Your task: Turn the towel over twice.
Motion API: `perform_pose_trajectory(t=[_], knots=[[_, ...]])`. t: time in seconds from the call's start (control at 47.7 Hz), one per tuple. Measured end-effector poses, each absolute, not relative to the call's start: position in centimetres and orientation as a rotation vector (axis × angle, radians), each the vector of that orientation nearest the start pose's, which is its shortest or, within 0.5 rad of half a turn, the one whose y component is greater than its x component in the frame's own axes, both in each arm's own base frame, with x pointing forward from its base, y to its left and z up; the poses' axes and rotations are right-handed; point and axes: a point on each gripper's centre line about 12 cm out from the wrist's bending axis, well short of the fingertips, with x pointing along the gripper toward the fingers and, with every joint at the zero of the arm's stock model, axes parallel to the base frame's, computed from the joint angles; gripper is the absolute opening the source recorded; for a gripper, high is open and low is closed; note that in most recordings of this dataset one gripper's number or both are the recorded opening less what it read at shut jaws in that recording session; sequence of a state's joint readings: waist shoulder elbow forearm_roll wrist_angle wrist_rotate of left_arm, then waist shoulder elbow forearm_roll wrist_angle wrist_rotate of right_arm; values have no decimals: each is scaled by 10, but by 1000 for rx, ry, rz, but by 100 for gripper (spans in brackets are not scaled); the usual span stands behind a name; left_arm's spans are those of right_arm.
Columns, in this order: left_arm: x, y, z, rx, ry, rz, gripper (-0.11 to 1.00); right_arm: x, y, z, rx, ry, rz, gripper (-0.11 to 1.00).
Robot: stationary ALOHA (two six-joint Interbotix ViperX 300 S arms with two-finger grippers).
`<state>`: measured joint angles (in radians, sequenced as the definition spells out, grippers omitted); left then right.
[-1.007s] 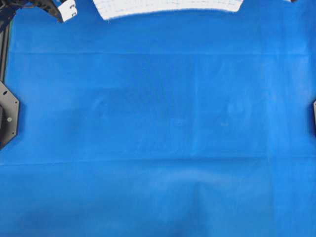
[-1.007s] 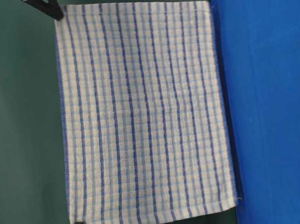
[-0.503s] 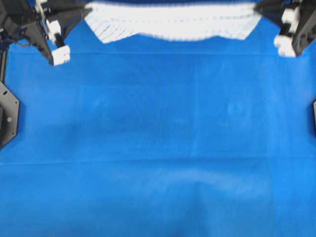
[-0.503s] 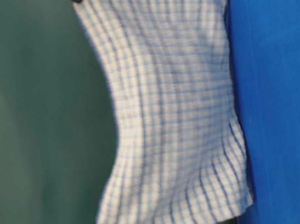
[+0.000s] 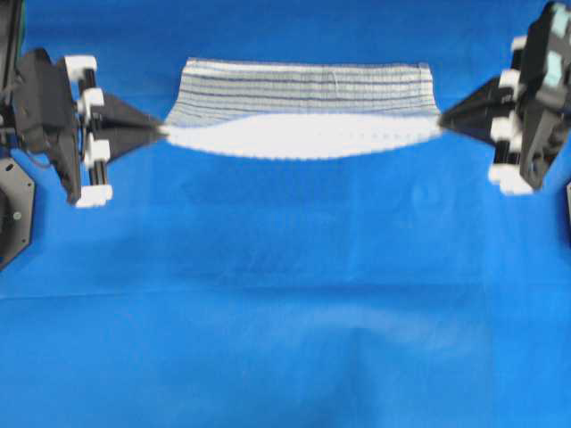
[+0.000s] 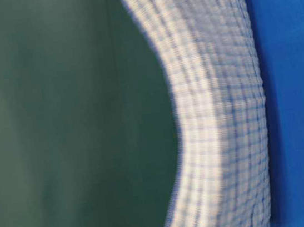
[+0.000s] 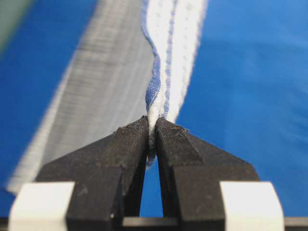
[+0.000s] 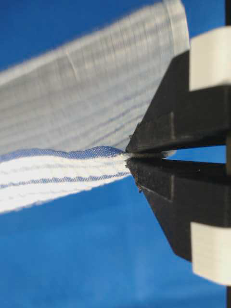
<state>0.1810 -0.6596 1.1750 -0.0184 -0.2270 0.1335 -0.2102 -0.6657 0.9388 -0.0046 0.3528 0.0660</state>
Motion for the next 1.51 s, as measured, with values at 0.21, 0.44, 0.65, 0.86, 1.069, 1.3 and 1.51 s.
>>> perform_pose_trajectory(t=[0.21, 0.44, 0.65, 0.86, 1.069, 1.3, 1.51], knots=[[236, 16, 206, 31, 337, 63, 3, 244, -23, 223, 165, 701, -139, 6], [236, -5, 188, -6, 400, -14, 3, 247, 3, 192, 208, 780, -78, 6], [240, -18, 172, -33, 460, -60, 3, 252, 21, 179, 229, 805, -34, 6], [245, -28, 159, -26, 498, -96, 3, 256, 26, 167, 227, 839, -24, 6], [250, -29, 157, -24, 510, -97, 3, 257, 27, 155, 222, 886, -30, 6], [250, -29, 156, -27, 519, -96, 4, 259, 27, 151, 220, 904, -33, 6], [249, -29, 156, -32, 537, -94, 51, 260, 27, 151, 221, 905, -34, 27]])
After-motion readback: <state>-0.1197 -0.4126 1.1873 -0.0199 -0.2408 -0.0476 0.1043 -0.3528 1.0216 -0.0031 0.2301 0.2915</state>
